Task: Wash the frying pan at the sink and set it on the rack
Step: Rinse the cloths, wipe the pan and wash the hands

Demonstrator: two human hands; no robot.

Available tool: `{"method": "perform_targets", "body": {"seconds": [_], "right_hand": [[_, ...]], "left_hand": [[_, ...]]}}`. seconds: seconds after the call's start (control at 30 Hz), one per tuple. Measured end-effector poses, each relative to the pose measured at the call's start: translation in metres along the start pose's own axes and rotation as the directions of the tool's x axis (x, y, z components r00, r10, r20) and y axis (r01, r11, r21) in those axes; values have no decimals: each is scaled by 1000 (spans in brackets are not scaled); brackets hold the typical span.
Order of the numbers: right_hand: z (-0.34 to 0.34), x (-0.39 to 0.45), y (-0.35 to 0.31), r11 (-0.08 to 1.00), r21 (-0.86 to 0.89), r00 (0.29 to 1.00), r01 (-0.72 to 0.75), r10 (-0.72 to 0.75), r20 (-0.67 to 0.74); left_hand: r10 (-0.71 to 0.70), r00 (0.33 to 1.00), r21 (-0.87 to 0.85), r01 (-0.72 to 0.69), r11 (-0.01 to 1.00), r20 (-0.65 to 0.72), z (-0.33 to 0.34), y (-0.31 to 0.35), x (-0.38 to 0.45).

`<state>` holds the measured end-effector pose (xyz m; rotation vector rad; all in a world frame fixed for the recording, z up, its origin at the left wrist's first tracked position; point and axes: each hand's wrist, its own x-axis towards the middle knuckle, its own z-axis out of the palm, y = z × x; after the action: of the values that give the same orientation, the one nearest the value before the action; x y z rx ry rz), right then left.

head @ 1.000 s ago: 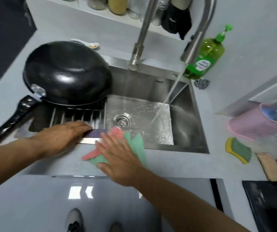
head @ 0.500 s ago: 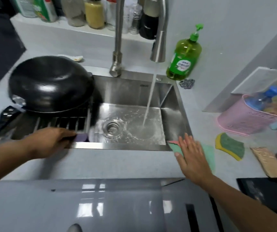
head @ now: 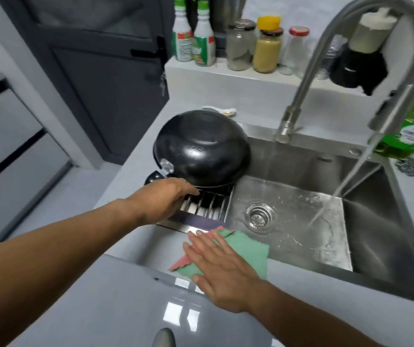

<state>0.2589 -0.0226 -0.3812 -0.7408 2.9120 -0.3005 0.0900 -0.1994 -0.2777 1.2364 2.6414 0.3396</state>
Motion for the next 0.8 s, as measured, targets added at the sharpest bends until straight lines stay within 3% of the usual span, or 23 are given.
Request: {"method": "perform_targets", "body": {"seconds": [0.17,0.33,0.47,0.53,0.6,0.67,0.73,0.8], "right_hand": [[0,76,-27,996,68,998,54,-51,-46],[9,85,-37,979,195,941,-67,127,-315],[16,105,-47,985,160,911,-65,124,-392],[5,130,-52,956,254,880,-147,244,-408],[-27,161,-60,756,610,747,-237,543,-383],[-59,187,-61,560,815,606,-148,703,-373],[-91,212,-62,437,894,579,-94,755,-308],[-114,238,-59,304,946,615,-110,769,-176]], "left_hand": [[-8,995,-35,5,999,-101,-10,-60,-21],[-200,969,-58,193,979,-143,-1,-114,-33],[-305,950,-126,310,942,59,4,-147,-40],[-298,945,-230,322,918,132,1,-154,-35],[-307,938,-517,345,783,162,-9,-154,-27],[-306,915,-782,389,488,264,-27,-145,-20],[-221,890,-850,449,276,399,-48,-141,-19],[-87,895,-879,445,172,437,-65,-142,-28]]}}
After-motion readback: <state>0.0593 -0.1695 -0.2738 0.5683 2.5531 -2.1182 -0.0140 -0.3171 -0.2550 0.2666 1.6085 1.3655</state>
